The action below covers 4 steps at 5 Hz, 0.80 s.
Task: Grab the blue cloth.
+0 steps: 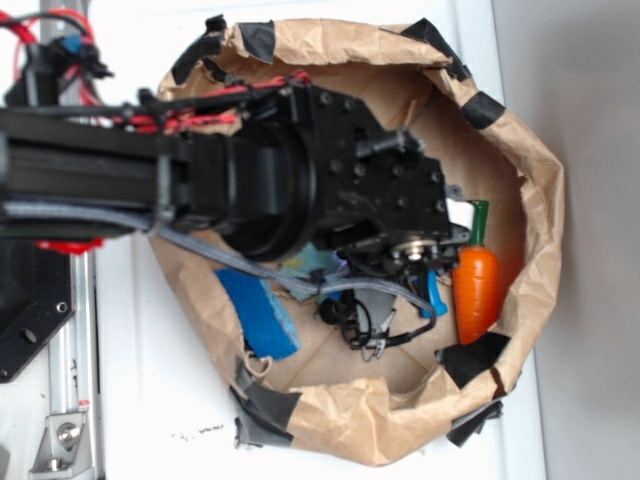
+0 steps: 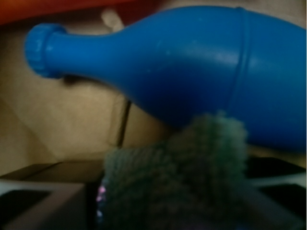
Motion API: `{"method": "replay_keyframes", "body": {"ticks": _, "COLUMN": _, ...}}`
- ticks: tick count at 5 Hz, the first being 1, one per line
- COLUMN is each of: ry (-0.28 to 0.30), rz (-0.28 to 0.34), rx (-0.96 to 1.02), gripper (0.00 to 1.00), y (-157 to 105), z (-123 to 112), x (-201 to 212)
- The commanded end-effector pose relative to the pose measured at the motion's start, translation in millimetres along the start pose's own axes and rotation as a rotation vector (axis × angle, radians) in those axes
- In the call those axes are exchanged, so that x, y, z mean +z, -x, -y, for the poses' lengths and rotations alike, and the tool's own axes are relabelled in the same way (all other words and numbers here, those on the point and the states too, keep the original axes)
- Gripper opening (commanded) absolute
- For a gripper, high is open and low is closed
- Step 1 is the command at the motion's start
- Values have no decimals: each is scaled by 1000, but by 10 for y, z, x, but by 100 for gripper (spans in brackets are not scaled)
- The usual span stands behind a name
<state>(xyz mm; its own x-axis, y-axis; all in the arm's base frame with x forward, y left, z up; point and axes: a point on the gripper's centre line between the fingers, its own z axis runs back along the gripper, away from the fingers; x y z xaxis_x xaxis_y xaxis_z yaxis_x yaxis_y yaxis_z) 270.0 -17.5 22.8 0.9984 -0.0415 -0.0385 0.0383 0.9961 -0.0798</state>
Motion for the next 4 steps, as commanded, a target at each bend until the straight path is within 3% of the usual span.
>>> {"method": "replay_keyframes", "body": {"ticks": 1, "ry": -64, "rz": 140, "rx": 40, "gripper": 0, "y": 333, "z": -278, "x": 1042}}
{"method": "replay_keyframes", "body": {"ticks": 2, "ry": -28, "rz": 134, "rx": 55, "gripper": 0, "y": 517, "z": -398, "x": 1538}}
{"method": "replay_keyframes", "body": {"ticks": 3, "ry": -49, "rz": 130, "rx": 84, "gripper": 0, "y": 555, "z": -434, "x": 1923}}
{"method": "replay_keyframes", "body": {"ticks": 4, "ry": -41, "rz": 159, "rx": 104, "gripper": 0, "y": 523, "z": -608, "x": 1987}}
